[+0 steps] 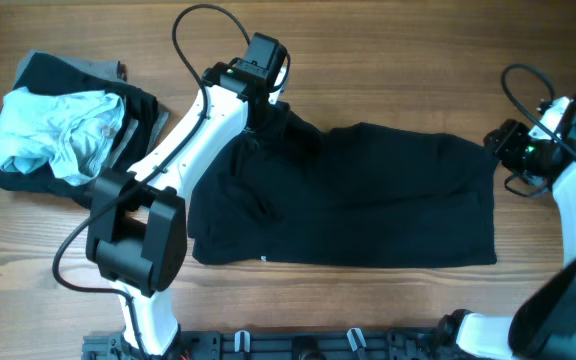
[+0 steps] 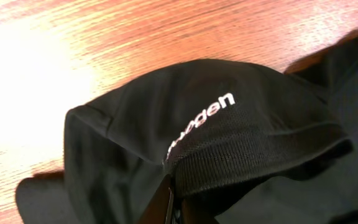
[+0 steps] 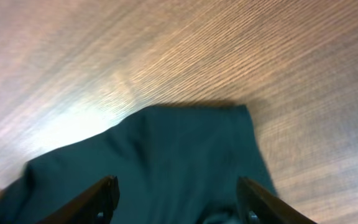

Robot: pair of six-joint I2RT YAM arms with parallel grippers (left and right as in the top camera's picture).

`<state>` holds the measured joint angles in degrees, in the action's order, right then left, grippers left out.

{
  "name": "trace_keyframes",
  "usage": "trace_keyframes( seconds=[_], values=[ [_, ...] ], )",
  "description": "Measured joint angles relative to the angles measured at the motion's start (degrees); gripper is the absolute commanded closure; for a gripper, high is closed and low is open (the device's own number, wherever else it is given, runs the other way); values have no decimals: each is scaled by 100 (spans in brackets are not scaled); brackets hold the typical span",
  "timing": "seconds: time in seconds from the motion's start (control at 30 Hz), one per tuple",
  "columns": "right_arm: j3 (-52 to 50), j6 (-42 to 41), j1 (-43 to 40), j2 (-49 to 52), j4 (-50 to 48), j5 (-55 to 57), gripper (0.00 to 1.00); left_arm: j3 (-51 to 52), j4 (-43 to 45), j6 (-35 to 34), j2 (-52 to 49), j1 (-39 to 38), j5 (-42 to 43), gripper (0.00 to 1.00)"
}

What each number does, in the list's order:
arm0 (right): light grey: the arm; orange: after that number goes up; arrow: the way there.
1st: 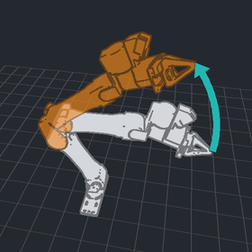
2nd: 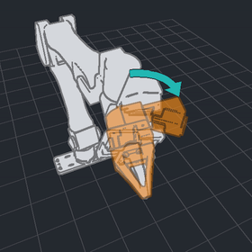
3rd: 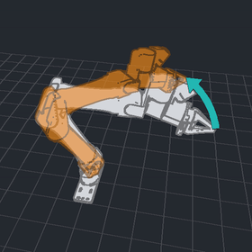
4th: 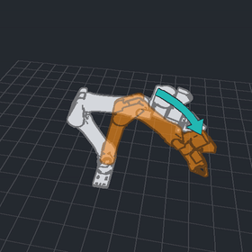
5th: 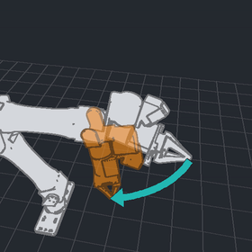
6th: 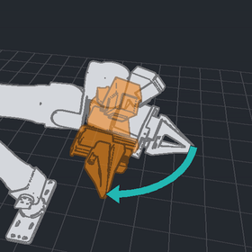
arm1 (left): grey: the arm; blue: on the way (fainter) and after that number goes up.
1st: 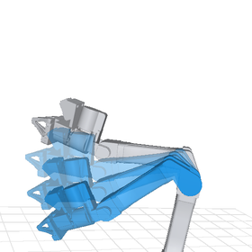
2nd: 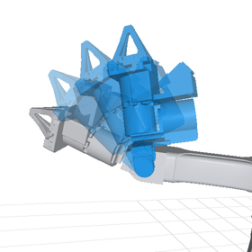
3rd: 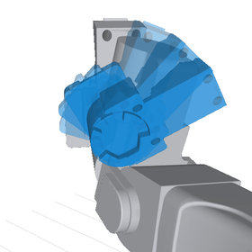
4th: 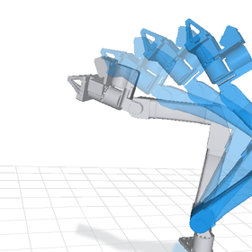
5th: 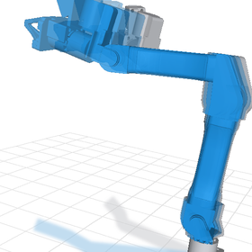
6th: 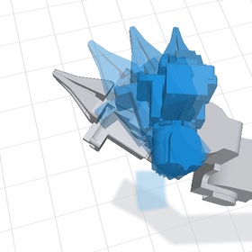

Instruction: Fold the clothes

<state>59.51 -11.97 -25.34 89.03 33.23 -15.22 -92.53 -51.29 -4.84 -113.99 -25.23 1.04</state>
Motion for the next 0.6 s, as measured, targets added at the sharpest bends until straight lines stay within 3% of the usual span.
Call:
trace_keyframes(
  seconds=[0.27,0.6],
  values=[
    [0,157,0,1235,-855,160,29,0,-7,-22,0,-26,79,96],
    [0,-461,0,1405,-1436,962,31,0,-9,-20,0,-26,79,96]
  ],
)
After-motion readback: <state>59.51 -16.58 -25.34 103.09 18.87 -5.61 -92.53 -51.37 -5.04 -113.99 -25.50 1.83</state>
